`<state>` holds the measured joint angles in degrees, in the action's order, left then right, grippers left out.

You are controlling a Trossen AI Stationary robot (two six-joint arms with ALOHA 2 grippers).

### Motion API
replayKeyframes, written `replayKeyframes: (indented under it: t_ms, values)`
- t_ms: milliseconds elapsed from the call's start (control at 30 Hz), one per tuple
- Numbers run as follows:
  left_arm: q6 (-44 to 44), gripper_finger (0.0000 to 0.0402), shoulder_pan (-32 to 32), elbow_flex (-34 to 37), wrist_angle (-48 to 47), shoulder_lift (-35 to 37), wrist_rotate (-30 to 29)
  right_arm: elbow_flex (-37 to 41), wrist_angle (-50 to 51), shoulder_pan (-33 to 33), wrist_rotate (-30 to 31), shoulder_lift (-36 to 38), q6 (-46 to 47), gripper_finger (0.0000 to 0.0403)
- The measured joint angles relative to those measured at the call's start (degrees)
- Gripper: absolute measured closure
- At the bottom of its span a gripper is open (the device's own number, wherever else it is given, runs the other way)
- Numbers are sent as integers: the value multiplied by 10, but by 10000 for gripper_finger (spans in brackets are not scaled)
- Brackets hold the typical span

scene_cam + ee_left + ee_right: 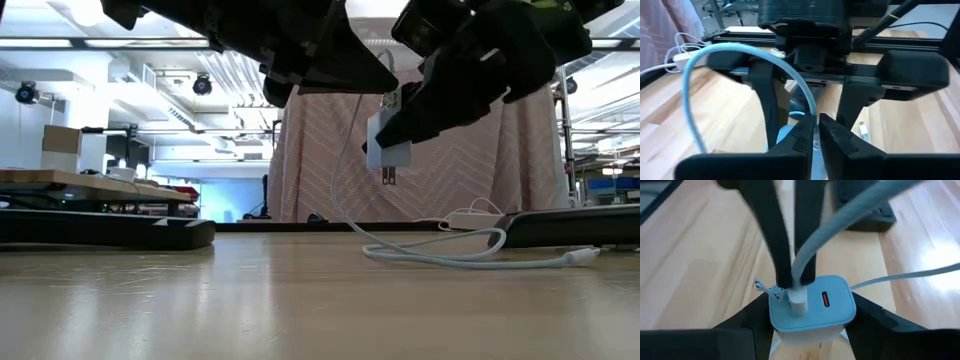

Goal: Insert USB
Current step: Insert the left white charger cable into the white charger adapter, then insert the white charger adapter into the right black outlet extension

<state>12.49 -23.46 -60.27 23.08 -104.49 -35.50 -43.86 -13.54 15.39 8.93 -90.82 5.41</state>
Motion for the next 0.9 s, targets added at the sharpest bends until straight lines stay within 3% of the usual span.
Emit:
replayKeyframes:
  t_ms: [133, 367, 633, 767, 900]
  values:
    - [-24, 367, 0, 0, -4, 15, 1, 0, 50, 3, 64, 19, 78, 223]
    - [-39, 303, -1, 0, -10, 53, 9, 6, 222, 35, 180, 99, 185, 223]
    - [-39, 244, -1, 0, -12, 58, 73, 105, 296, 120, 241, 220, 342, 223]
    - [-36, 232, -1, 0, -13, 57, 82, 171, 285, 146, 246, 248, 411, 223]
    - [-36, 233, 0, 0, -12, 57, 82, 212, 214, 151, 274, 252, 410, 223]
